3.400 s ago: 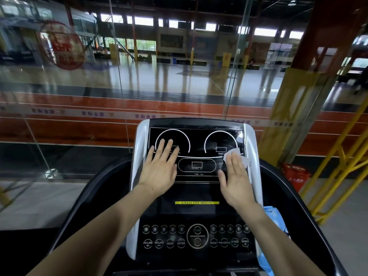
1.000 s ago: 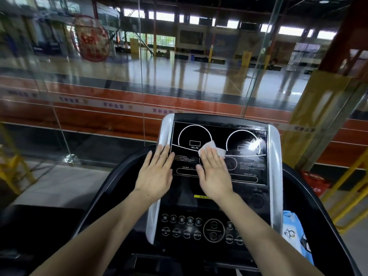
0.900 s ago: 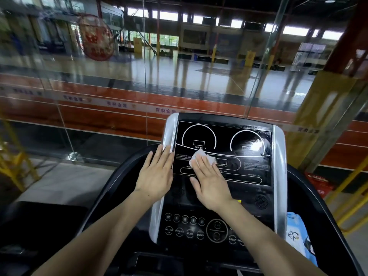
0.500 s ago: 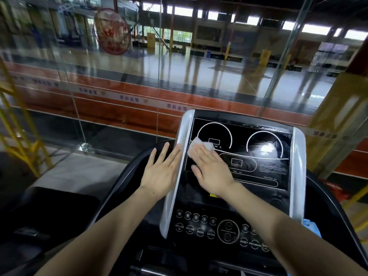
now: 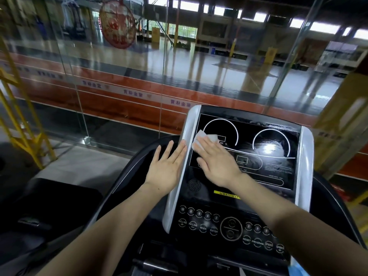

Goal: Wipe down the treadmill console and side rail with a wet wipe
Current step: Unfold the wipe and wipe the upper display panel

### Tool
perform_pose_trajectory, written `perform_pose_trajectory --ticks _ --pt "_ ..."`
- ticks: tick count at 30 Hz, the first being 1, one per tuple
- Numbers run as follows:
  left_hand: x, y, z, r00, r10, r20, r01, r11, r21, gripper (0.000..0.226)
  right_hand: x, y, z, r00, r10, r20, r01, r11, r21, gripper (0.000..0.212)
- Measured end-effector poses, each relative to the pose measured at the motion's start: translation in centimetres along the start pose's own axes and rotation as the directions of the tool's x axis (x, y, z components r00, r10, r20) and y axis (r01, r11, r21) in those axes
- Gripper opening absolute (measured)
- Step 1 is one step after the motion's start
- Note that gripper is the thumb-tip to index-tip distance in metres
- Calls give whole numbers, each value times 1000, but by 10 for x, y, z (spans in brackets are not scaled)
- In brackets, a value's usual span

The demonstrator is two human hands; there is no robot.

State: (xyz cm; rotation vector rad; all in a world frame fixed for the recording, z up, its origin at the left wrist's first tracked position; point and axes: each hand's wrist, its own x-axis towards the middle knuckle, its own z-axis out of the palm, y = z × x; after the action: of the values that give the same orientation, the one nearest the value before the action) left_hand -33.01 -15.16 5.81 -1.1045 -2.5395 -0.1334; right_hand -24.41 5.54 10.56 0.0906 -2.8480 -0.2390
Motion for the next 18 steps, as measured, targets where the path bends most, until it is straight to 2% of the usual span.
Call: perform_pose_trajectory --ticks 4,7,10,13,18 --pt "0 2 -2 1000 3 13 -3 1000 -3 72 -42 -23 18 994 -69 82 67 997 28 62" --pt "1 3 -3 1000 2 1 -2 1000 -7 73 -40 -7 12 992 -108 70 108 994 -3 60" --pt "2 6 -7 1000 -4 17 4 1000 6 74 -14 26 -5 1000 -13 23 14 1000 -23 62" --pt "1 13 -15 1000 -11 28 11 1000 -8 75 -1 30 -11 999 51 -5 -51 999 -5 62" --pt "-1 23 -13 1000 -19 8 19 999 -33 75 -53 -2 12 997 -62 52 61 998 17 61"
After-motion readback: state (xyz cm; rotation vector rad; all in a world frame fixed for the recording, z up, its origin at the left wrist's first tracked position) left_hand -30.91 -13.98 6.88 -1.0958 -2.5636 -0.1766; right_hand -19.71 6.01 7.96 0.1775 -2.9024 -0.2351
